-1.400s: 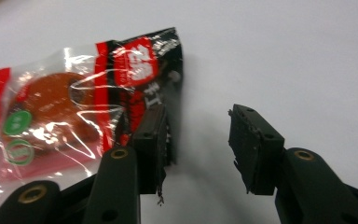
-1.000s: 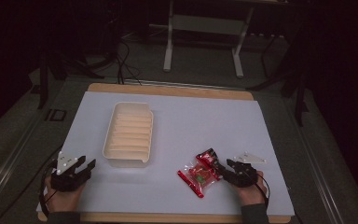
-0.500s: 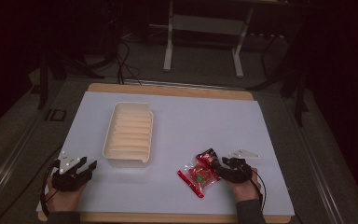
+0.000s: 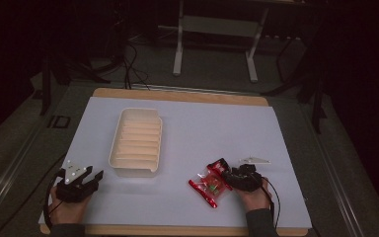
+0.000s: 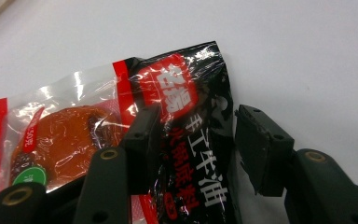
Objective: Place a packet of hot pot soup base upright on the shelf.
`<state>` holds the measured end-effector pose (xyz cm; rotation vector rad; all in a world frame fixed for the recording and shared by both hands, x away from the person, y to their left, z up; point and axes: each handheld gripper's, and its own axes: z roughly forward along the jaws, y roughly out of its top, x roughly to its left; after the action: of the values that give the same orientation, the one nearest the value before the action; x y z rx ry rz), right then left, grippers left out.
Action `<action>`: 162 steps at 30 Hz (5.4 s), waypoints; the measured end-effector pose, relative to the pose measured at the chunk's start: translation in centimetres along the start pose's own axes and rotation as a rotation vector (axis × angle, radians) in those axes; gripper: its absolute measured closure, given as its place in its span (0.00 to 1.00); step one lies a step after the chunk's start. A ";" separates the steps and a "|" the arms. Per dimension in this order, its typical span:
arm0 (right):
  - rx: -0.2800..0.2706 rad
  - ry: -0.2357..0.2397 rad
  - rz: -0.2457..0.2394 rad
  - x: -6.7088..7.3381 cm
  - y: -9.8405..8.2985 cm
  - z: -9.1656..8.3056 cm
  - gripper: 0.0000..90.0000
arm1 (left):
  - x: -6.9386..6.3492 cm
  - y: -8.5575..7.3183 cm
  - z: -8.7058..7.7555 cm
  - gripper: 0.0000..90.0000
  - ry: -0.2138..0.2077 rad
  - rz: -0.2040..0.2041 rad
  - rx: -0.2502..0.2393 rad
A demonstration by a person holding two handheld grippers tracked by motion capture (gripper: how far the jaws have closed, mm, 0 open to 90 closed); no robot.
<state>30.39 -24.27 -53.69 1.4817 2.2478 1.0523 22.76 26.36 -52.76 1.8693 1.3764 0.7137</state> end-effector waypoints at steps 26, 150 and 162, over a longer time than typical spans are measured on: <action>0.009 0.010 -0.010 0.8 0.4 -0.4 0.95 | 0.0 0.0 -0.1 0.62 0.007 0.004 0.002; -0.141 0.097 -0.386 6.6 10.7 -2.5 0.97 | 0.4 0.0 -0.2 0.63 0.015 -0.017 -0.012; -0.161 0.123 -0.424 7.2 11.8 -2.1 0.97 | 0.4 0.0 -0.3 0.63 0.014 -0.019 -0.013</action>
<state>34.21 -16.21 -42.88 0.8435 2.3477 1.1729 22.68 26.77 -52.58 1.8415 1.3935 0.7260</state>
